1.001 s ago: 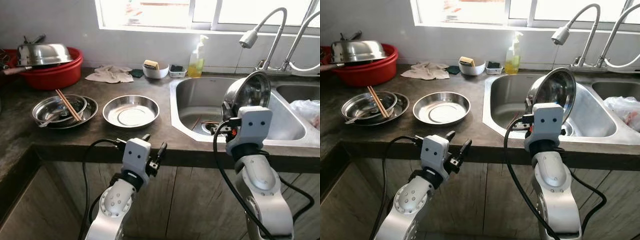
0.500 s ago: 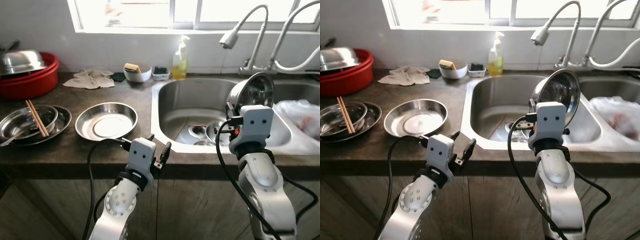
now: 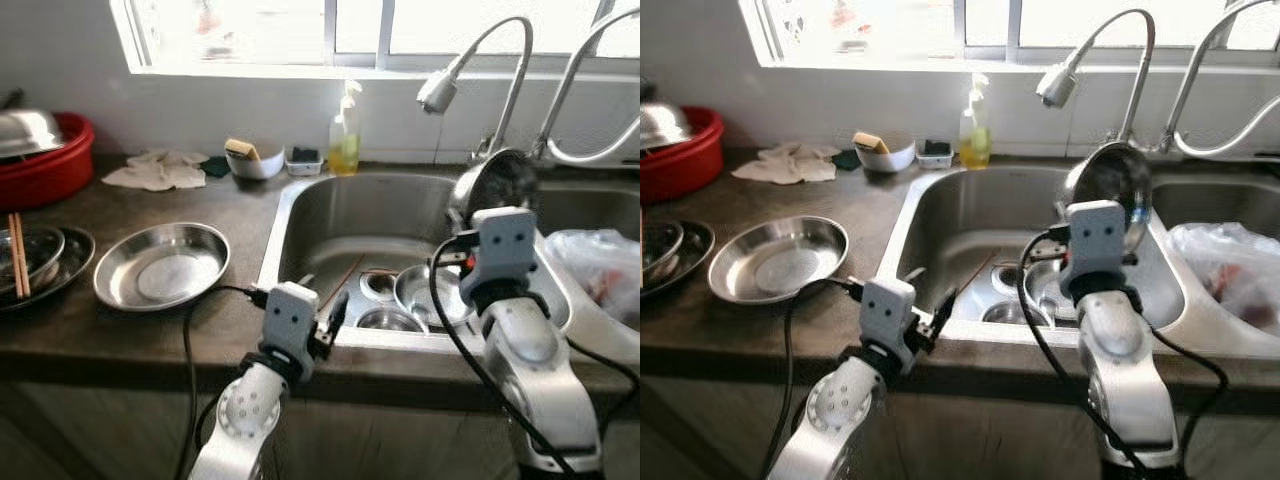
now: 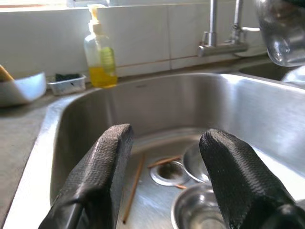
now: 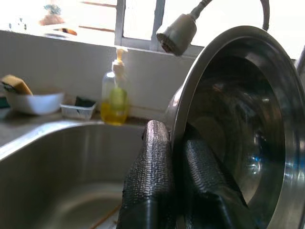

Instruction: Kitchen organization

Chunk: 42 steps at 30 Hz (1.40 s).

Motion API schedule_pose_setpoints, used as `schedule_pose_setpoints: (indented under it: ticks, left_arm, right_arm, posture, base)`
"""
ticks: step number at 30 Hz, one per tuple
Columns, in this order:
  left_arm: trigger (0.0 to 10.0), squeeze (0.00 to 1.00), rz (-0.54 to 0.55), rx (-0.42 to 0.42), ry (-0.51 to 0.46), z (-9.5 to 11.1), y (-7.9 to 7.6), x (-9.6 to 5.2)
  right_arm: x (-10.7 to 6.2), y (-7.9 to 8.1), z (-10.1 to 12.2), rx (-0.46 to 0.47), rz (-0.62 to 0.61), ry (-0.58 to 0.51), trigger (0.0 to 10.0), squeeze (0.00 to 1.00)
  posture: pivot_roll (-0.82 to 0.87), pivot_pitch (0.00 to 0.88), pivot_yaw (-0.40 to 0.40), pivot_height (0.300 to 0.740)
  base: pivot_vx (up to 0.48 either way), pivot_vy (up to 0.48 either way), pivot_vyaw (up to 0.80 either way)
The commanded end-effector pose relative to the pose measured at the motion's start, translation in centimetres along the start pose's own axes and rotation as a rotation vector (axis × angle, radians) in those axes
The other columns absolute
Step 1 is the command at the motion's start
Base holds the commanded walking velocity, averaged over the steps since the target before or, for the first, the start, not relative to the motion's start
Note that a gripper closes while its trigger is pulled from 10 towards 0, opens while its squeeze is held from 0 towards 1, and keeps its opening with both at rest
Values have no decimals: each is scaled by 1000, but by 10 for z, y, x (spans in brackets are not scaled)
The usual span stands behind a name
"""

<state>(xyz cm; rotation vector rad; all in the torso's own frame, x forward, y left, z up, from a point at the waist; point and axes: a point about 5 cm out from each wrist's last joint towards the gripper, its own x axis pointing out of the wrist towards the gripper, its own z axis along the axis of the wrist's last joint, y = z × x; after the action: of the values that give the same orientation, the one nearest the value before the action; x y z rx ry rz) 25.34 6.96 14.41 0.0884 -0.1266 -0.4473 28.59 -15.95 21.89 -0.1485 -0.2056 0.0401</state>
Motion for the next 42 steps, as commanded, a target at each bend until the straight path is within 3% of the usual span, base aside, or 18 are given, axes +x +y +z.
schedule_pose_setpoints:
  ticks: [1, 6, 10, 18, 19, 28, 35, 36, 37, 42]
  left_arm:
    - [10000, 0, 17, 7, 15, -2, 5, -2]
    - [10000, 0, 16, 2, 23, -3, 3, -4]
    - [10000, 0, 14, 2, 25, -3, 2, -5]
    - [10000, 0, 9, -3, 42, -5, -1, -11]
    - [10000, 0, 8, -6, 45, -5, -2, -13]
    - [10000, 0, -4, -19, 58, -5, -8, -19]
    - [10000, 0, -1, -25, 68, -4, -9, -23]
    - [10000, 0, -2, -24, 70, -5, -9, -24]
    - [10000, 0, -2, -24, 71, -5, -9, -24]
    - [10000, 0, -2, -21, 74, -6, -8, -22]
  right_arm:
    - [6, 3, 0, 1, 32, 16, 10000, 0]
    - [31, -9, -15, -71, 50, 187, 10000, 0]
    - [43, -12, -16, -93, 70, 226, 10000, 0]
    - [72, -19, -27, -148, 183, 396, 10000, 0]
    - [80, -23, -35, -176, 213, 461, 10000, 0]
    - [82, -33, -69, -180, 288, 671, 10000, 0]
    - [78, -42, -87, -223, 271, 743, 10000, 0]
    - [78, -43, -88, -222, 273, 744, 10000, 59]
    - [78, -43, -89, -221, 272, 744, 10000, 1000]
    - [79, -44, -90, -207, 266, 734, 10000, 1000]
  posture:
    - [-14, 0, -48, 740]
    - [-14, 0, -54, 740]
    - [-10, 0, -57, 740]
    - [-1, 11, -66, 740]
    - [-1, 20, -68, 740]
    - [16, 52, -81, 740]
    - [23, 58, -76, 740]
    - [23, 58, -76, 740]
    - [22, 55, -78, 740]
    - [28, 41, -75, 740]
  base:
    - [0, 0, 0]
    - [0, 0, 0]
    - [0, 0, 0]
    - [0, 0, 0]
    - [0, 0, 0]
    - [0, 0, 0]
    - [0, 0, 0]
    - [0, 0, 0]
    - [0, 0, 0]
    - [0, 0, 0]
